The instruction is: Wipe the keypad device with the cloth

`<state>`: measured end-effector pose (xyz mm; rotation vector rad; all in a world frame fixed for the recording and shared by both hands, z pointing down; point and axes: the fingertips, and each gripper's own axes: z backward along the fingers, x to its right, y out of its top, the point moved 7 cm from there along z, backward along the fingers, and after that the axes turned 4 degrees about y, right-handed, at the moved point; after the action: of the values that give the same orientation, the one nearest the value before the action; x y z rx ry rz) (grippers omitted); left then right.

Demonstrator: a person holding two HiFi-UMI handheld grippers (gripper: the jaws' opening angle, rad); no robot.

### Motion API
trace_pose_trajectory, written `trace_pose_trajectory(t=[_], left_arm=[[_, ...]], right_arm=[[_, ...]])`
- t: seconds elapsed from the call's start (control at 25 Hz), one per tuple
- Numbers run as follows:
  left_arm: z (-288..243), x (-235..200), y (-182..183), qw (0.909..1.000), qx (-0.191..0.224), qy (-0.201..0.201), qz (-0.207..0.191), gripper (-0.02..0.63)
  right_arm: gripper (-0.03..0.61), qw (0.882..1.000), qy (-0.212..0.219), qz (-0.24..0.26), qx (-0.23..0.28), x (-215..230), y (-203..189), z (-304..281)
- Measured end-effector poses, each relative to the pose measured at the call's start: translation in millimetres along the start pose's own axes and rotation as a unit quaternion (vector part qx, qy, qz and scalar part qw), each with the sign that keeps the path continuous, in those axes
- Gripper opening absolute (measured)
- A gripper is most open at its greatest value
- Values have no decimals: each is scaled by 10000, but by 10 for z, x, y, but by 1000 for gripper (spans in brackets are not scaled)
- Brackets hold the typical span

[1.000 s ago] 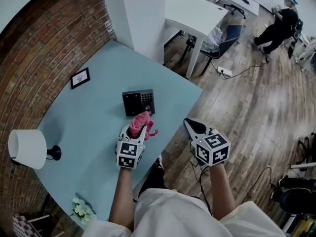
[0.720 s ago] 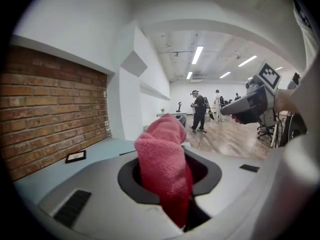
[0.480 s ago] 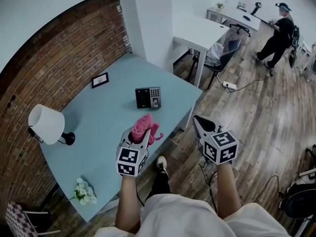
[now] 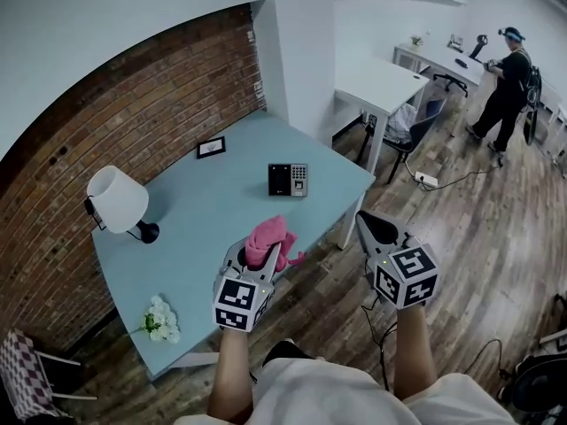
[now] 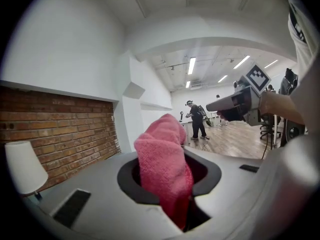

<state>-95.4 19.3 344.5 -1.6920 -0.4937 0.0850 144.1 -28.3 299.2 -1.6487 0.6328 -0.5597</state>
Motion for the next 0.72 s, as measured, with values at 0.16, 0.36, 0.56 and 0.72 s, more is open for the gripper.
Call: trace_pose_trajectory(t=[0.16,0.36,0.56,0.72], left_arm=[[191,40,59,10000,53,51,-4,130],[345,95,95,9999,109,52,-51,130],[482,122,160,9998,197,26,-70,130],[546,135,135,9998,181,52,-40,131]], right_arm=[[18,9998,62,159,-43,-144,15,101],[18,9996,122,256,-70,-280,-8,186],[18,9992,81,395,-76,-380,14,236],[18,9990,125,423,-98,-452,-2,264]])
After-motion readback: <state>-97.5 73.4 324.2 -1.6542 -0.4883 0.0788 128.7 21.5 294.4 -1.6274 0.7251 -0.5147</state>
